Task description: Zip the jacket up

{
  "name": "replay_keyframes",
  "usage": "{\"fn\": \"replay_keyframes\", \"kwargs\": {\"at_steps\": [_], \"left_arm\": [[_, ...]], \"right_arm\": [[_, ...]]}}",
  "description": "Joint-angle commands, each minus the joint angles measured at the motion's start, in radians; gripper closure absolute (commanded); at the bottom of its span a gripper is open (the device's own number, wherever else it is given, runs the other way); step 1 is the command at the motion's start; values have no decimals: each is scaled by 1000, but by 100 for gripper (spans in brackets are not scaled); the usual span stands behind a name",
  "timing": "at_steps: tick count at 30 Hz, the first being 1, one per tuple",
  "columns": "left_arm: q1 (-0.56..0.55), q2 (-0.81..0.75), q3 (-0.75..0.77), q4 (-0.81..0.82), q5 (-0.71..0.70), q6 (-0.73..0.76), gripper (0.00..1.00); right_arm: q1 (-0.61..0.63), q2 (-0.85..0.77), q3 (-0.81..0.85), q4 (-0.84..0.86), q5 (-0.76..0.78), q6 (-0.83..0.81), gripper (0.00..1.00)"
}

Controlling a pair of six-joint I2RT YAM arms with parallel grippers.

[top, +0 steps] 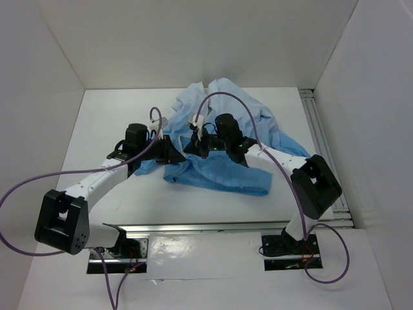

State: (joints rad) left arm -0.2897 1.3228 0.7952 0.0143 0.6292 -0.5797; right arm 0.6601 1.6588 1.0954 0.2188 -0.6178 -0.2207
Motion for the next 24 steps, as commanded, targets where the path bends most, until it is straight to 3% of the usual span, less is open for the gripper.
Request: {"fn": "replay_keyframes", "kwargs": {"at_steps": [1, 13, 16, 21, 22, 24], "left_arm": [[-20, -2, 24, -151, 158, 60, 100], [0, -94, 4, -186, 76, 72, 100], [0, -114, 4, -212, 76, 72, 100], [47, -145, 25, -322, -38, 98, 100], [47, -145, 45, -344, -72, 98, 97], [66, -107, 111, -462, -182, 89, 65]], "right_arm": [[-36, -11, 98, 128, 197, -98, 100], [-54, 16, 161, 71, -2, -97, 100], [-54, 3, 124, 92, 22, -86, 100], [-54, -11, 100, 53, 73, -115, 100], [-45, -11, 100, 44, 82, -127, 100], [-45, -21, 109, 18, 82, -128, 100]]}}
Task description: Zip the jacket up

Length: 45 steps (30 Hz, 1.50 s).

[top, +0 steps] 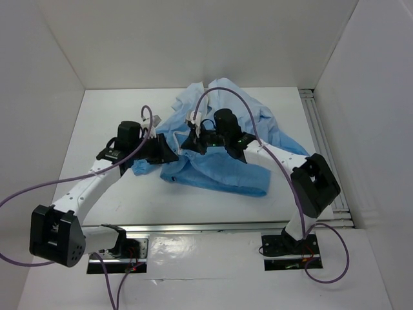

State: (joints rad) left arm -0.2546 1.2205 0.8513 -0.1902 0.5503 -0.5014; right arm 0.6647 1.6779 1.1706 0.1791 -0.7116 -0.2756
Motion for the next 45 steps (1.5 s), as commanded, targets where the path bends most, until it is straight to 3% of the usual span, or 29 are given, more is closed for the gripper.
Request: {"fn": "replay_keyframes", "kwargs": {"at_steps": [1, 2, 3, 4, 7, 9, 15, 18, 20, 21, 24, 30, 34, 37, 45], "left_arm": [[31, 26, 75, -291, -145, -11, 52], [31, 27, 92, -320, -183, -25, 33], [31, 36, 116, -372, -226, -47, 23], [31, 36, 117, -383, -301, -95, 19], [31, -54, 126, -414, -409, -184, 19], [31, -129, 126, -423, -392, -252, 19], [-67, -229, 57, -289, -233, -423, 62], [-141, -248, 2, -189, -181, -528, 69], [-169, -248, -52, -128, -162, -587, 65], [-208, -257, -93, -82, -214, -618, 42], [-221, -297, -147, -46, -286, -685, 34], [-221, -407, -290, 106, -412, -775, 32], [-221, -408, -299, 126, -496, -784, 37], [-221, -408, -299, 208, -497, -784, 38], [-221, -354, -297, 238, -540, -772, 42]], "right_arm": [[-50, -40, 50, 13, 157, -83, 100], [-40, -40, 61, -13, 156, -83, 100], [-40, -40, 73, -33, 140, -83, 100], [-40, -40, 73, -68, 139, -83, 100], [-17, -40, 83, -114, 139, -47, 100], [-8, -40, 93, -138, 165, -13, 100], [29, -40, 103, -147, 192, 35, 100], [50, -40, 103, -147, 192, 35, 100], [62, -50, 75, -109, 192, 61, 100], [62, -50, 66, -90, 192, 103, 100], [72, -41, 66, -90, 173, 127, 100], [104, -63, 43, -76, 192, 147, 100], [104, -72, 43, -87, 201, 147, 100], [104, -72, 52, -96, 201, 138, 100], [113, -72, 61, -96, 201, 138, 100]]}}
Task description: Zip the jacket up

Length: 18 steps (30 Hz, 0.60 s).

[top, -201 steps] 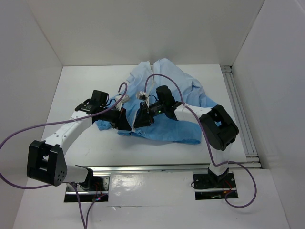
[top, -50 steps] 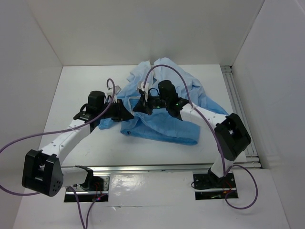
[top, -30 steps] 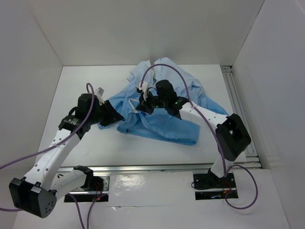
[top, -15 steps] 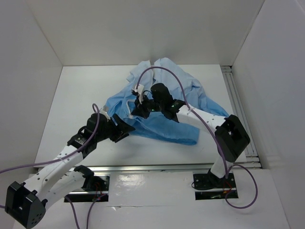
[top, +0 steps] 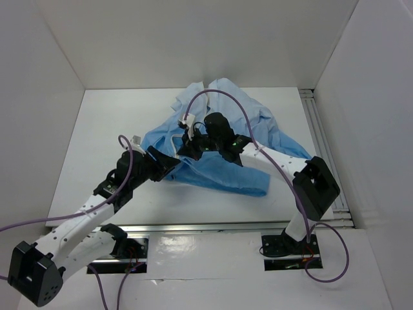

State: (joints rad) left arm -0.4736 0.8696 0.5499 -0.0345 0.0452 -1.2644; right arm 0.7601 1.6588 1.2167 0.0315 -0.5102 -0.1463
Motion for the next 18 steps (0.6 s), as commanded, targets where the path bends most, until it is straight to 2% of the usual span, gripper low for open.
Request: {"fn": "replay_keyframes", "kwargs": {"at_steps": [1, 3, 9, 18], "left_arm": [[-2, -3, 4, 82, -44, -9, 44], [-2, 9, 16, 82, -56, 0, 46], [-2, 54, 34, 108, -56, 11, 60], [-2, 74, 35, 130, -79, 20, 57]], "right_arm": [[18, -53, 15, 42, -1, 8, 100], [18, -53, 24, 42, -1, 8, 100], [18, -53, 24, 42, -1, 8, 100], [18, -44, 43, 24, -1, 8, 100]]}}
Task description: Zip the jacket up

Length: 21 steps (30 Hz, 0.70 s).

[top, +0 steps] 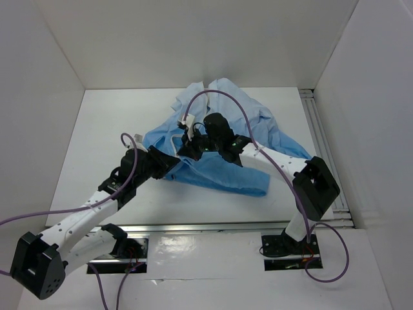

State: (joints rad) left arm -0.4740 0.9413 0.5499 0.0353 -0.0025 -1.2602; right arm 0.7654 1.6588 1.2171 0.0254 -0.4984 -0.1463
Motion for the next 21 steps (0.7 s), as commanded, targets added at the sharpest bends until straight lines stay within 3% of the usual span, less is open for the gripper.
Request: {"fn": "replay_keyframes", "kwargs": {"at_steps": [1, 11, 21], "left_arm": [[-2, 2, 35, 60, -42, 16, 57], [-2, -7, 54, 60, -51, 25, 70], [-2, -7, 64, 60, -70, 16, 62]], "right_arm": [[12, -44, 42, 30, -12, 8, 100], [12, -34, 52, 11, -12, 8, 100], [31, -25, 70, -8, -12, 8, 100]]}}
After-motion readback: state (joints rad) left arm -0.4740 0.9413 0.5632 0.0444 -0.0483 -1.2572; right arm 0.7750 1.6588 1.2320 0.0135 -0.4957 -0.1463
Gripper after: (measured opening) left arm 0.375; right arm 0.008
